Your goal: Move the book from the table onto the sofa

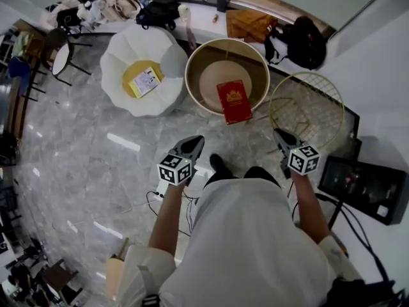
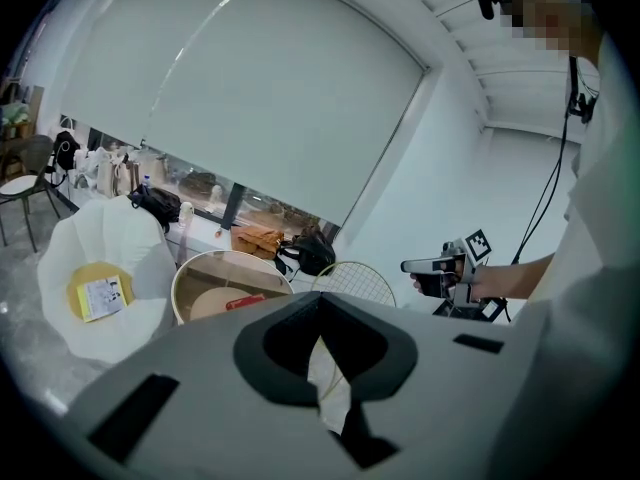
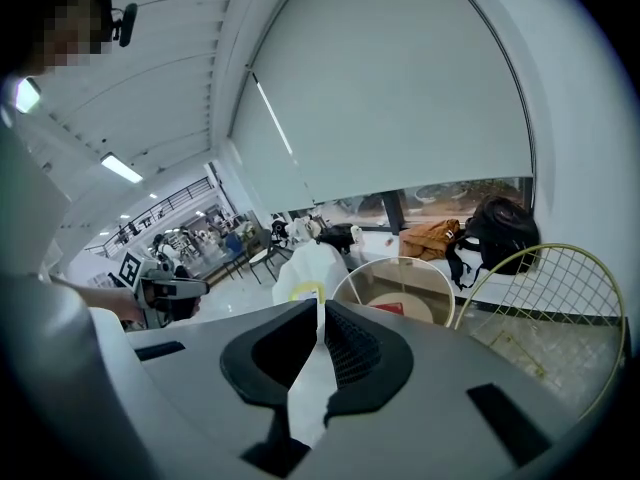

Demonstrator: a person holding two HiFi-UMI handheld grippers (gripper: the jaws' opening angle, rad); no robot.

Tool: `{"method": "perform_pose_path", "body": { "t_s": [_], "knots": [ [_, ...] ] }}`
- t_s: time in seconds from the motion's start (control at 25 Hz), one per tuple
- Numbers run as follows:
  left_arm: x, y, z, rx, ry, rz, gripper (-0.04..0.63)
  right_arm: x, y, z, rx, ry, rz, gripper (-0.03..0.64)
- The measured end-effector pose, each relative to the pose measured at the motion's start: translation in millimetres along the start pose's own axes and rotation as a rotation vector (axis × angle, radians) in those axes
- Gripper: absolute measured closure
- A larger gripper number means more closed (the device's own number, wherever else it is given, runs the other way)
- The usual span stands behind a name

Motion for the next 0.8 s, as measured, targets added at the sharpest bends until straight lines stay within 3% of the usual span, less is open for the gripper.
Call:
{"method": "perform_pose_path", "body": {
  "t_s": [0.56,0.8],
  "knots": [
    [24,-20,-5,-0.033,-0.015,-0.02,0.594,29,11,-15,-0.009,-0.062,0.025,0.571],
    [49,-25,-6,-0.095,0.028,-0.052,0.594,46,43,-22,-0.004,-0.069,-0.041,0.571]
  ]
}}
Point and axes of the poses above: the fingertips, and each gripper's own axes: x forward along the fingers, y to its right, z out of its underside, the point moved 7 cm from there along -x, backward along the fingers, and after that the axes turned 7 degrees about -x, right-handed, at the moved point
